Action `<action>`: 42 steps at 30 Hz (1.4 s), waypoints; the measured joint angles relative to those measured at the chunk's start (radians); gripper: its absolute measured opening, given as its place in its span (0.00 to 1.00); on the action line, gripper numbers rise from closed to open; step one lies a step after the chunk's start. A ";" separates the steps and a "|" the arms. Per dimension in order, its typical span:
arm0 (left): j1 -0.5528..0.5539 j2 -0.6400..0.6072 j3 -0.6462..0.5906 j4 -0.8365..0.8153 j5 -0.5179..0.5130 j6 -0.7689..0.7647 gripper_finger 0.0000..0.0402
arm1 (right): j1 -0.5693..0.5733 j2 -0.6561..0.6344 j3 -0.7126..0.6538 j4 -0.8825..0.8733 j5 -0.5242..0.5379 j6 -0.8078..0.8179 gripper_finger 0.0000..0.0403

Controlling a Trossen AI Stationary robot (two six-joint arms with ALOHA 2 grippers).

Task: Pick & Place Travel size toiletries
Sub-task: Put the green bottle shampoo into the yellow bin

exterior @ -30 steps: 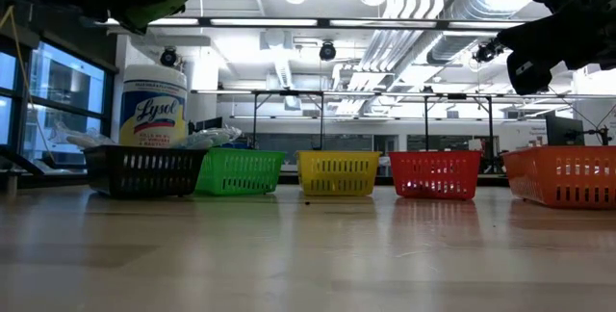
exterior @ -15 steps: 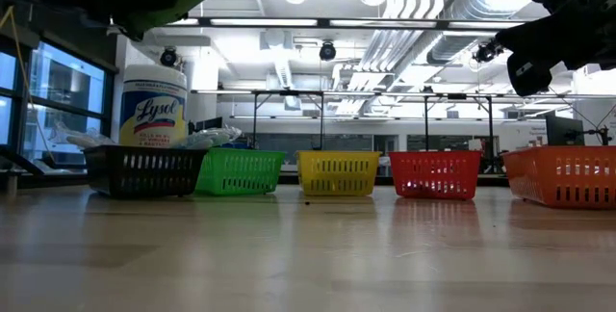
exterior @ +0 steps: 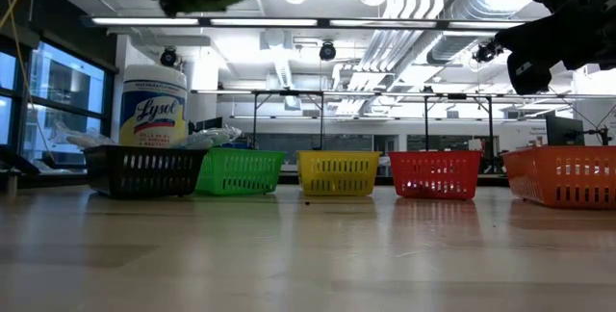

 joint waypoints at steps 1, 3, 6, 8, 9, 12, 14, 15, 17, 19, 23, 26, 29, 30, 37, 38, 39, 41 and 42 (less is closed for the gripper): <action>0.019 0.041 0.033 -0.019 0.016 0.007 0.36 | 0.000 0.000 0.000 0.000 0.000 0.000 0.01; 0.064 0.122 0.096 -0.057 0.050 0.044 0.36 | 0.000 0.000 0.000 0.000 0.000 0.000 0.01; 0.135 0.251 0.182 -0.087 0.135 0.106 0.36 | 0.000 0.000 0.000 0.000 -0.003 0.000 0.01; 0.184 0.338 0.242 -0.112 0.215 0.157 0.36 | 0.000 0.000 0.000 0.000 -0.003 -0.003 0.01; 0.207 0.382 0.272 -0.121 0.250 0.181 0.36 | 0.000 0.000 0.000 0.000 -0.003 -0.005 0.01; 0.269 0.503 0.375 -0.162 0.294 0.265 0.36 | 0.000 0.000 0.000 0.000 -0.003 -0.014 0.01; 0.308 0.581 0.444 -0.198 0.306 0.322 0.36 | 0.000 0.000 0.000 0.001 -0.001 -0.020 0.01; 0.329 0.619 0.480 -0.216 0.317 0.345 0.36 | 0.000 0.000 0.000 0.001 0.003 -0.022 0.01; 0.371 0.696 0.554 -0.248 0.369 0.375 0.36 | 0.000 0.000 0.000 0.003 0.015 -0.023 0.01; 0.411 0.766 0.621 -0.275 0.440 0.412 0.36 | 0.000 0.000 0.000 0.005 0.026 -0.023 0.01; 0.468 0.881 0.721 -0.329 0.593 0.584 0.36 | 0.000 0.000 0.000 0.012 0.032 -0.033 0.01; 0.488 0.934 0.758 -0.367 0.659 0.744 0.36 | 0.000 0.000 0.000 0.014 0.034 -0.049 0.01; 0.493 0.978 0.783 -0.374 0.661 0.882 0.36 | 0.000 0.000 0.000 0.018 0.071 -0.053 0.01; 0.493 0.995 0.793 -0.373 0.662 0.926 0.36 | 0.000 0.000 0.000 0.018 0.093 -0.053 0.01; 0.490 1.071 0.814 -0.367 0.676 1.241 0.36 | 0.000 0.000 0.000 0.023 0.153 -0.092 0.01; 0.490 1.085 0.814 -0.361 0.676 1.278 0.36 | 0.000 0.000 0.000 0.023 0.153 -0.100 0.01; 0.490 1.096 0.814 -0.359 0.676 1.305 0.36 | 0.000 0.000 0.000 0.023 0.153 -0.104 0.01; 0.491 1.113 0.813 -0.357 0.676 1.351 0.36 | 0.000 0.000 0.000 0.022 0.153 -0.108 0.01; 0.491 1.122 0.813 -0.349 0.677 1.375 0.36 | 0.000 0.000 0.000 0.022 0.153 -0.109 0.01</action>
